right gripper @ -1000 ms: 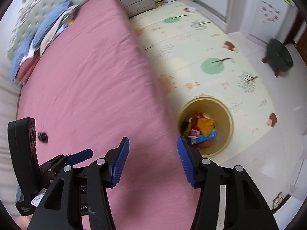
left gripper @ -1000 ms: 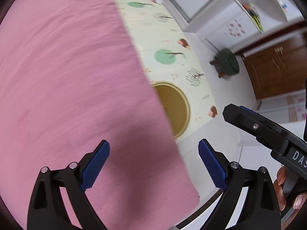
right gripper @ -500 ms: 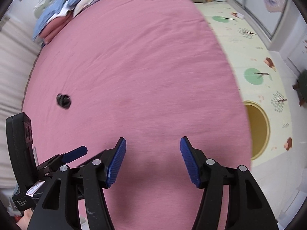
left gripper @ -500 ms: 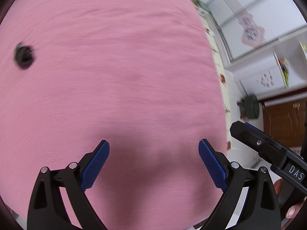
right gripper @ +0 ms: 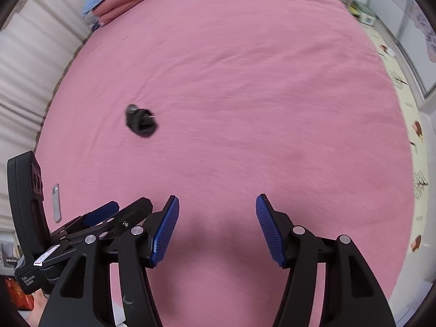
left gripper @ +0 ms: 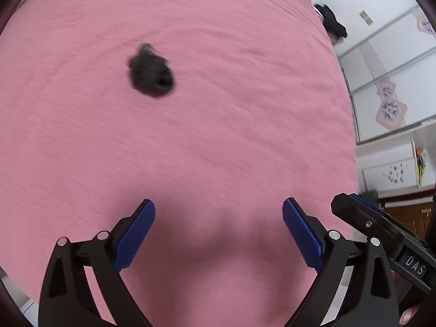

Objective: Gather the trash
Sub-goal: 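Return to the bed and grasp the dark grey sock with the right tool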

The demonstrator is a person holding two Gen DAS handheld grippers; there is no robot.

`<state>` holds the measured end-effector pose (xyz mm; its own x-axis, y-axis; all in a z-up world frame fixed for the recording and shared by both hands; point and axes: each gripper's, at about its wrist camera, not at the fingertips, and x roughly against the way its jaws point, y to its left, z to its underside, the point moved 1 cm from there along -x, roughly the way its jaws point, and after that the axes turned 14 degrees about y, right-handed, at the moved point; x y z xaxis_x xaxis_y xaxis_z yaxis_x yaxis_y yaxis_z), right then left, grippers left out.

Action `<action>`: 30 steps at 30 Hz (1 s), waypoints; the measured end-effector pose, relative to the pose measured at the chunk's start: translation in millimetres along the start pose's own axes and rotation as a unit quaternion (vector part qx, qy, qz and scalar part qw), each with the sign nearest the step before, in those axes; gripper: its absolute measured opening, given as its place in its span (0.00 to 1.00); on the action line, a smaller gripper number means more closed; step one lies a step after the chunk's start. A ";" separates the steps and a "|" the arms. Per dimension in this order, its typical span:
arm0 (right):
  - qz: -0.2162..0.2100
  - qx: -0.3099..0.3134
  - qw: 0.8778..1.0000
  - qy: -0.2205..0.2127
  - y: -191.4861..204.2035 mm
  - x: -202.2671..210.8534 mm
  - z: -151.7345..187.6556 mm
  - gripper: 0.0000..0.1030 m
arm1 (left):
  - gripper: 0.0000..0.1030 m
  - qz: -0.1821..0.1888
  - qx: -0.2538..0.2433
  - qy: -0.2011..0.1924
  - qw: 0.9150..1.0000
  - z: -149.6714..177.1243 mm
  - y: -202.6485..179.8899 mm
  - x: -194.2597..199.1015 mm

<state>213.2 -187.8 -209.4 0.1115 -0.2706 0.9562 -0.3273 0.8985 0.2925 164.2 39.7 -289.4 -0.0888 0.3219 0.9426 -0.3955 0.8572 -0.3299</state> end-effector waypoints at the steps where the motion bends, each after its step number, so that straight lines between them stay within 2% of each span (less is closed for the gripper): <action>1: 0.001 0.007 1.000 0.002 10.3 -5.3 -6.8 0.56 | 0.91 -0.002 0.002 -0.003 1.000 -3.9 6.7 1.6; 13: -0.007 0.049 0.999 0.021 89.4 -61.7 -79.8 0.56 | 0.92 -0.013 0.050 -0.027 0.998 -58.8 89.0 14.1; 20: -0.007 0.069 0.997 0.038 116.1 -99.1 -121.9 0.56 | 0.92 -0.045 0.060 -0.024 0.997 -94.1 128.3 -2.8; 30: -0.004 0.082 0.995 0.058 137.4 -144.1 -158.8 0.57 | 0.92 -0.052 0.090 -0.023 0.994 -126.2 170.7 -21.3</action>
<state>301.2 29.5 -308.8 0.2202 -0.2272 0.9486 -0.4734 0.8254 0.3076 214.0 230.0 -372.3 -0.0788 0.2120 0.9741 -0.5617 0.7978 -0.2191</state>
